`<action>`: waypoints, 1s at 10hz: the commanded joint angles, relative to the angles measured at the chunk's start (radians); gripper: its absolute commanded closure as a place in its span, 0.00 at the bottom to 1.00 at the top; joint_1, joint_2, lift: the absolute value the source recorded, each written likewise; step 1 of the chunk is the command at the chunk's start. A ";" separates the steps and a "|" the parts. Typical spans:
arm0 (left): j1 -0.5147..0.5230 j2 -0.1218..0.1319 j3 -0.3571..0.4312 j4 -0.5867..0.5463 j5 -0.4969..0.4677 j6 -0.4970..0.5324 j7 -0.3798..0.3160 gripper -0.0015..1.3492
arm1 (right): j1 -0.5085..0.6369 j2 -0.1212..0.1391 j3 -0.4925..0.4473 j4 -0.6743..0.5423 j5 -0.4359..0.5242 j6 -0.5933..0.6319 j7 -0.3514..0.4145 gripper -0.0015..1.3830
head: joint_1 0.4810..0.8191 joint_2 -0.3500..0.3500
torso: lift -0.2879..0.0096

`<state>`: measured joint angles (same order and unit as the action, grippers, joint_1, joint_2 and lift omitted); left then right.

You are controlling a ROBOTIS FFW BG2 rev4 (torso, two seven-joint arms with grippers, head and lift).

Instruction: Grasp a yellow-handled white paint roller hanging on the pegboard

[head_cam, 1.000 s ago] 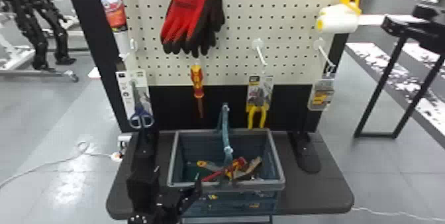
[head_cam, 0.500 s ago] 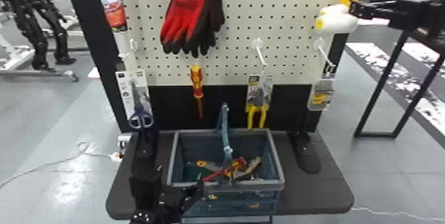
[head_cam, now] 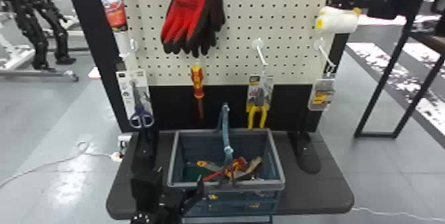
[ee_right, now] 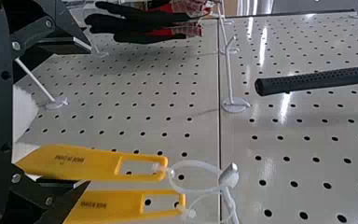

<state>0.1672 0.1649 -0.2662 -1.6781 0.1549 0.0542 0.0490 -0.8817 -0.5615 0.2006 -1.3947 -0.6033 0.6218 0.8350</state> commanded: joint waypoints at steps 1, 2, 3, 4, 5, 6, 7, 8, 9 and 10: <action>-0.002 0.001 -0.004 0.001 0.000 0.006 0.000 0.11 | -0.065 -0.026 0.083 0.049 -0.085 -0.002 0.015 0.25 | 0.20 0.50 | 0.63; -0.006 0.007 -0.007 0.003 0.003 0.006 -0.001 0.11 | -0.097 -0.038 0.120 0.065 -0.087 -0.002 0.039 0.41 | 0.20 0.50 | 0.63; -0.005 0.008 -0.007 0.003 0.005 0.003 -0.001 0.11 | -0.106 -0.048 0.125 0.068 -0.084 -0.002 0.042 0.75 | 0.20 0.50 | 0.63; -0.003 0.008 -0.005 0.003 0.006 0.003 0.000 0.11 | -0.120 -0.057 0.125 0.088 -0.061 -0.010 0.064 0.88 | 0.20 0.50 | 0.63; -0.003 0.008 -0.007 0.003 0.006 0.007 -0.001 0.11 | -0.152 -0.074 0.152 0.134 -0.027 -0.034 0.128 0.89 | 0.20 0.50 | 0.63; -0.008 0.008 -0.013 0.006 0.006 0.009 0.000 0.11 | -0.177 -0.084 0.178 0.186 -0.032 -0.059 0.182 0.94 | 0.20 0.50 | 0.63; -0.009 0.007 -0.013 0.008 0.006 0.007 -0.001 0.11 | -0.180 -0.089 0.180 0.206 -0.029 -0.067 0.197 0.94 | 0.20 0.50 | 0.63; -0.011 0.008 -0.015 0.009 0.006 0.009 -0.001 0.11 | -0.183 -0.089 0.181 0.215 -0.029 -0.071 0.203 0.94 | 0.20 0.50 | 0.63; -0.014 0.008 -0.018 0.011 0.006 0.007 -0.001 0.11 | -0.192 -0.094 0.194 0.226 -0.029 -0.074 0.216 0.94 | 0.20 0.50 | 0.63; -0.014 0.008 -0.018 0.011 0.006 0.009 -0.001 0.11 | -0.197 -0.094 0.198 0.227 -0.029 -0.074 0.219 0.94 | 0.20 0.50 | 0.63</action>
<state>0.1537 0.1733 -0.2834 -1.6677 0.1611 0.0627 0.0475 -1.0746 -0.6543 0.3953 -1.1697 -0.6319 0.5477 1.0535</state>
